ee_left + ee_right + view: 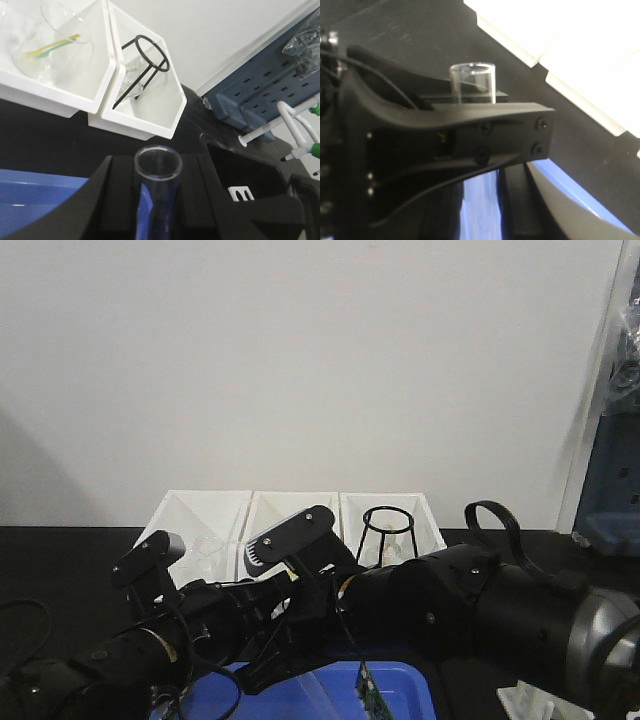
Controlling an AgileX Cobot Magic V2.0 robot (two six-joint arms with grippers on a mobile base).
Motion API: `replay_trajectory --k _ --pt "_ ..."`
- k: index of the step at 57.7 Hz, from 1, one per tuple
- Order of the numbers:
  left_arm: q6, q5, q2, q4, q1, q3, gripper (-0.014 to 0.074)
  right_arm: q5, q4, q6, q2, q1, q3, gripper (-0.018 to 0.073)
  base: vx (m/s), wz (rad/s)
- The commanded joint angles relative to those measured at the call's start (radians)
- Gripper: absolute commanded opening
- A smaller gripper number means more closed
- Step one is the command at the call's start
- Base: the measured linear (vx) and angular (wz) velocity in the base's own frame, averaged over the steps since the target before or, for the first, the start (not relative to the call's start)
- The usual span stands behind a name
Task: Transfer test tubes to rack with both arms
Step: 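Close the right gripper on the tube and open the left gripper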
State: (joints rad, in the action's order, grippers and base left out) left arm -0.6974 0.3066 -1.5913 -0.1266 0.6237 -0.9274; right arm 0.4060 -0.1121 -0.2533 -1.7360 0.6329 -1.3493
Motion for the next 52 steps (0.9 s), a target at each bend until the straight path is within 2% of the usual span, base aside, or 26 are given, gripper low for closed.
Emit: replay_trajectory --k 1,11,18,39,52 --pt "-0.012 0.150 0.044 0.001 0.004 -0.036 0.0143 -0.051 0.004 0.003 0.042 -0.007 -0.031 -0.0012 0.00 0.00" --pt "-0.011 0.127 0.044 -0.002 -0.004 -0.036 0.0340 -0.070 0.004 0.007 0.044 -0.007 -0.031 -0.0012 0.00 0.00" --pt "-0.011 0.115 0.044 -0.008 -0.012 -0.036 0.0406 -0.087 0.004 0.007 0.044 -0.007 -0.031 -0.0011 0.00 0.00" --pt "-0.011 0.131 0.044 -0.007 -0.024 -0.036 0.0411 -0.131 0.012 0.007 0.044 -0.022 -0.031 -0.0010 0.00 0.00" --pt "-0.009 0.169 0.044 -0.007 -0.027 -0.036 0.0411 -0.133 0.009 0.037 0.044 -0.113 -0.031 -0.0009 0.00 0.00"
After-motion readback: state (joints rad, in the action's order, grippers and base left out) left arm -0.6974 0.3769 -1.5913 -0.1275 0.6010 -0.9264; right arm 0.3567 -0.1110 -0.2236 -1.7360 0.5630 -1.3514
